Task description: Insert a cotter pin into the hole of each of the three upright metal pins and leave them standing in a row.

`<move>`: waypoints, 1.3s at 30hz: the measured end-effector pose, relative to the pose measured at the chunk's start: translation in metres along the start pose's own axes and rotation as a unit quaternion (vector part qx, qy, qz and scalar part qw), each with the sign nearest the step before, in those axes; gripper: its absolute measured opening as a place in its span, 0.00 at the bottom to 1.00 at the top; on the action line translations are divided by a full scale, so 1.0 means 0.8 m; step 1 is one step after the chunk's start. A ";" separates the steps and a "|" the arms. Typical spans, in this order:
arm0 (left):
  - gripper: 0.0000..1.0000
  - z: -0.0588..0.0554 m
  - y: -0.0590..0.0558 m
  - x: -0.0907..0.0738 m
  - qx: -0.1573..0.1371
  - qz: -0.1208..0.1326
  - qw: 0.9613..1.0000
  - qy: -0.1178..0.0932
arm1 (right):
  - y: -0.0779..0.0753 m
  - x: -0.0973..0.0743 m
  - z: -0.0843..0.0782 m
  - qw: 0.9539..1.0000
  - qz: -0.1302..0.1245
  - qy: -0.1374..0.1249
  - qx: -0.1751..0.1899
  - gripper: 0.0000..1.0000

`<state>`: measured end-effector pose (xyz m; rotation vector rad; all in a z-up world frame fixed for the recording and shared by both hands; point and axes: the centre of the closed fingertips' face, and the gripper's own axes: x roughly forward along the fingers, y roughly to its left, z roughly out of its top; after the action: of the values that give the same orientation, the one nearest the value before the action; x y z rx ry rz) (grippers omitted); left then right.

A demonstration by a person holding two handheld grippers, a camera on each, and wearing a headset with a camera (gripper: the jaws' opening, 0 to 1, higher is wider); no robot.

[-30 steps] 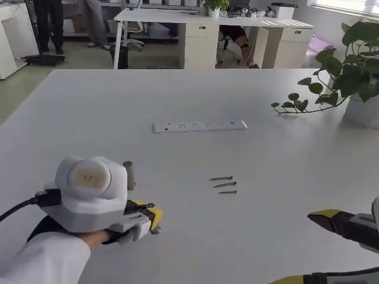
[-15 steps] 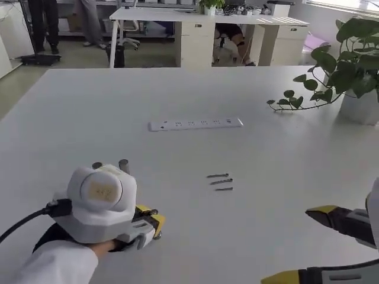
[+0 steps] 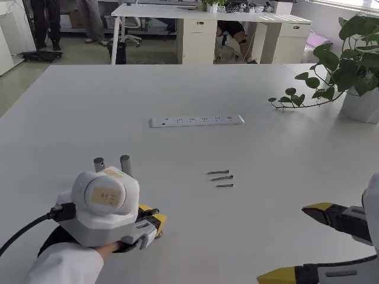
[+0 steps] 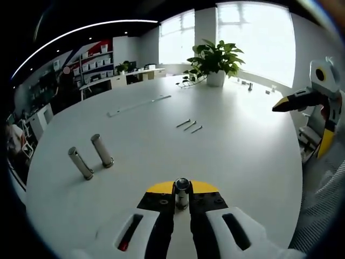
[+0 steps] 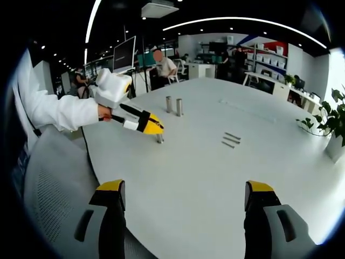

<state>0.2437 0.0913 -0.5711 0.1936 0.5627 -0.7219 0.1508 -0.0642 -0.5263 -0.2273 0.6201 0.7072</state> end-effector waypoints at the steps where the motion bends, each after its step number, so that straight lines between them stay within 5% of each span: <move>1: 0.07 0.000 0.000 0.000 0.001 0.000 1.000 0.000 | 0.000 0.000 0.000 1.000 0.001 0.000 0.000 0.90; 9: 0.07 0.000 -0.001 -0.001 -0.014 0.000 1.000 -0.006 | 0.004 0.004 -0.001 1.000 0.006 0.003 -0.001 0.90; 15: 0.08 -0.005 -0.001 0.001 0.030 0.002 0.999 0.013 | 0.003 0.005 -0.001 1.000 0.004 0.006 -0.007 0.88; 18: 0.17 0.001 -0.004 0.000 0.040 -0.004 0.999 -0.002 | 0.002 0.004 0.000 1.000 0.003 0.004 -0.005 0.89; 21: 0.32 0.000 -0.003 -0.001 0.045 -0.009 0.999 0.006 | 0.000 0.003 -0.002 1.000 0.002 0.006 -0.003 0.89; 28: 0.62 0.004 -0.020 -0.036 0.073 -0.085 0.994 0.001 | -0.003 0.000 -0.009 1.000 0.000 0.007 0.005 0.89; 32: 0.84 0.008 -0.020 -0.057 0.067 -0.098 0.993 -0.015 | -0.004 0.001 -0.010 1.000 -0.001 0.005 0.010 0.88; 35: 0.83 0.004 -0.011 -0.080 0.093 -0.083 0.992 -0.021 | -0.002 0.002 -0.011 1.000 0.005 0.008 0.006 0.88; 39: 0.94 -0.007 -0.015 -0.100 0.053 -0.095 0.994 -0.026 | -0.002 0.003 -0.010 1.000 0.005 0.005 0.009 0.88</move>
<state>0.1844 0.1305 -0.5317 0.2197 0.4971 -0.9409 0.1497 -0.0670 -0.5341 -0.2110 0.6382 0.7107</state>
